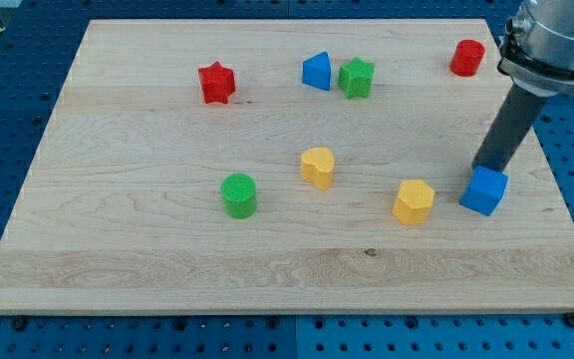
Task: Slightly push the blue cube towards the yellow hexagon
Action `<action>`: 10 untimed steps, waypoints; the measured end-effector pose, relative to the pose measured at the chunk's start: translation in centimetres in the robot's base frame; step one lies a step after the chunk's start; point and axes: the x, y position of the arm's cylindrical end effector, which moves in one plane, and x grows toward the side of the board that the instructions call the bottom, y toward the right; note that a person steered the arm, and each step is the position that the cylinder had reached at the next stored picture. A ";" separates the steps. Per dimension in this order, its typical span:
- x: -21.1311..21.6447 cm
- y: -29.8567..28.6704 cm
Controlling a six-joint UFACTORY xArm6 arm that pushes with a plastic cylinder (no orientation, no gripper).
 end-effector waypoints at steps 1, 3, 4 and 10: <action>0.1 0.0; 6.4 8.5; 7.6 8.5; 5.0 3.3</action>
